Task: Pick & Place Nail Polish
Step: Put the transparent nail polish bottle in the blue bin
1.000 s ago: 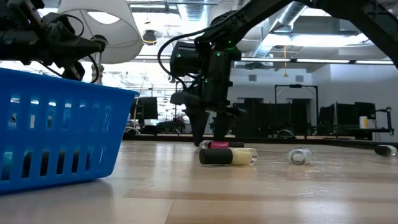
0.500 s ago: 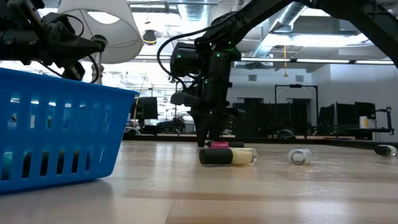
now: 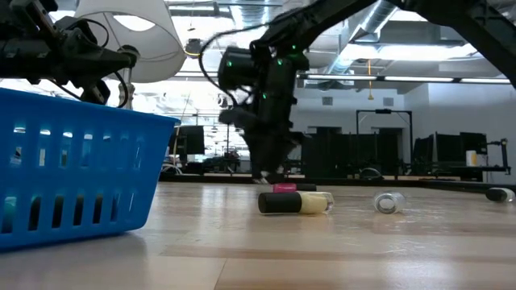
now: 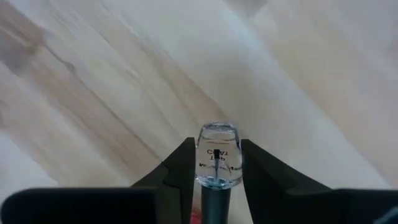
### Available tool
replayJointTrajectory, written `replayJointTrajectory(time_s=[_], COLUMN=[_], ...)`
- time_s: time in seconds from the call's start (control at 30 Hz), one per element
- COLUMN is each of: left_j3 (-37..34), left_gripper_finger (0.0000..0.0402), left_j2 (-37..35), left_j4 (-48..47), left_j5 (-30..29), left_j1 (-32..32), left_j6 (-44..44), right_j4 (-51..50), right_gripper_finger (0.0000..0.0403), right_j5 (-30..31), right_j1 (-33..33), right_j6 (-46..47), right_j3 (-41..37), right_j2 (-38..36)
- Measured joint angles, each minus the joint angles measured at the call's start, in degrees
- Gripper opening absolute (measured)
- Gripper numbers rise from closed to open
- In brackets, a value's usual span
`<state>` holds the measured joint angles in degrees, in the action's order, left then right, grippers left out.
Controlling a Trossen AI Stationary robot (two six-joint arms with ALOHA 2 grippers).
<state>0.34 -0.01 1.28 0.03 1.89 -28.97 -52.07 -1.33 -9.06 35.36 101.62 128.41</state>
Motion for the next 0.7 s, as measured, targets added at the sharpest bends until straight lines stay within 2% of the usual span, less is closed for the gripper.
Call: replayJointTrajectory(time_s=[0.3, 0.47, 0.7], left_j3=[0.0, 0.0, 0.0], left_gripper_finger=[0.0001, 0.0001, 0.0001], left_j2=[0.0, 0.0, 0.0], left_j4=[0.0, 0.0, 0.0], left_j5=[0.0, 0.0, 0.0], left_j1=[0.0, 0.0, 0.0], left_j6=[0.0, 0.0, 0.0], right_j4=[-2.3, -0.1, 6.2], right_gripper_finger=[0.0093, 0.0092, 0.0091], right_j5=[1.4, 1.3, 1.3], right_j1=[2.8, 8.9, 17.5], right_j6=[-2.9, -4.3, -4.1], right_j3=[11.8, 19.1, 20.4], right_j2=[-0.1, -0.2, -0.2])
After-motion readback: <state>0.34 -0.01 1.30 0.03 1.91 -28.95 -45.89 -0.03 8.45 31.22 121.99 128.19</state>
